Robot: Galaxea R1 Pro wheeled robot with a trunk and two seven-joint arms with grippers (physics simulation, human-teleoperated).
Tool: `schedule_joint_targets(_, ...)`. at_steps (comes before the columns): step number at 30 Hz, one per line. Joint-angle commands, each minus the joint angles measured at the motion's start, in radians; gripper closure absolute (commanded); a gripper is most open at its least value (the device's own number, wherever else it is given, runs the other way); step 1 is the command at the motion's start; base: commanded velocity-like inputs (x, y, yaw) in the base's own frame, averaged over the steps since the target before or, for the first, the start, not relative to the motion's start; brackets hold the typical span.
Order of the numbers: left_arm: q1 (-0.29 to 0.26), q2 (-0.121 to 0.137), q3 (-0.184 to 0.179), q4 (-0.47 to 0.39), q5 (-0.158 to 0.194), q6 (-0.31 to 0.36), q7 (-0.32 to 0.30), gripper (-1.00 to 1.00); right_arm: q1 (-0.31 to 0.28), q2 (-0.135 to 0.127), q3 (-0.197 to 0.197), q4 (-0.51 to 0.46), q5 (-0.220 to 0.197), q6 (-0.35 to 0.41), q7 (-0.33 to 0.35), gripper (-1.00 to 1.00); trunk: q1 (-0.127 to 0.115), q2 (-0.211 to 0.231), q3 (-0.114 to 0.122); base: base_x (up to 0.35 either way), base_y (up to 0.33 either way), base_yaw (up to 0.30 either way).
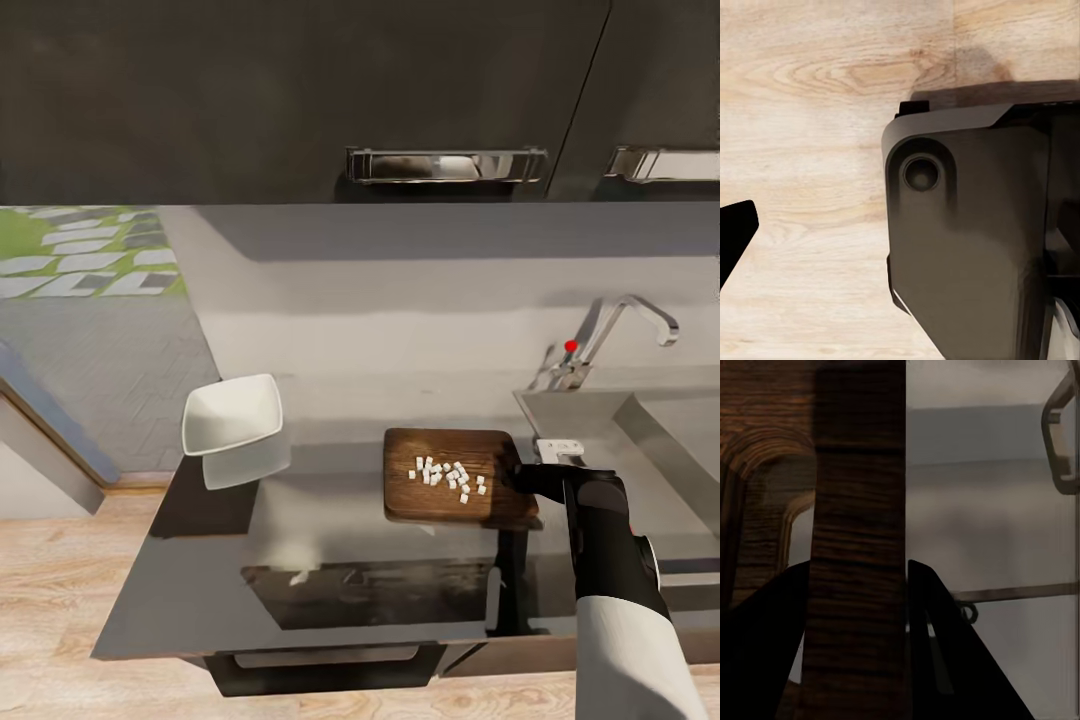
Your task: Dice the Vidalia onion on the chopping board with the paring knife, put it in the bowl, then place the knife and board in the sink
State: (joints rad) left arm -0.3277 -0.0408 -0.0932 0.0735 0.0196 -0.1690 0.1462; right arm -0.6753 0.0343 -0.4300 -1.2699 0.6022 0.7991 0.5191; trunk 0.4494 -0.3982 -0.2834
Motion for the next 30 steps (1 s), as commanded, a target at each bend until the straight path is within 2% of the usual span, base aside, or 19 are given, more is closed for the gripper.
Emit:
schedule_joint_targets(1, -0.002, -0.001, -0.008, 0.005, 0.002, -0.007, 0.004, -1.00, -0.001, 0.001, -0.003, -0.001, 0.010, 0.002, 0.010, 1.00, 0.001, -0.002, 0.000, 0.000, 0.000, 0.000)
schedule_joint_targets(12, -0.002, -0.001, -0.008, 0.005, 0.002, -0.010, 0.004, -1.00, -0.001, 0.001, -0.003, -0.002, 0.010, 0.002, 0.010, 1.00, 0.001, -0.002, 0.017, -0.006, 0.089, 0.000)
schedule_joint_targets(18, -0.002, -0.016, -0.008, 0.005, 0.002, -0.005, 0.007, -1.00, -0.001, 0.001, -0.003, -0.002, 0.010, 0.002, 0.010, 1.00, 0.001, -0.002, 0.027, -0.001, 0.003, 0.000)
schedule_joint_targets(24, -0.002, -0.017, -0.008, 0.005, 0.002, -0.003, 0.010, -1.00, -0.001, 0.001, -0.002, -0.002, 0.010, 0.003, 0.010, 1.00, 0.001, -0.002, 0.036, 0.000, 0.000, 0.000)
schedule_joint_targets(25, -0.002, -0.017, -0.008, 0.005, 0.002, -0.003, 0.010, -1.00, -0.001, 0.001, -0.002, -0.002, 0.014, 0.003, 0.010, 1.00, 0.001, -0.002, 0.038, 0.000, 0.000, 0.000)
schedule_joint_targets(30, -0.002, -0.017, -0.008, 0.005, 0.002, -0.002, 0.010, -1.00, -0.001, 0.002, -0.001, -0.001, 0.086, 0.003, 0.011, 1.00, 0.001, -0.002, 0.046, 0.000, 0.000, 0.000)
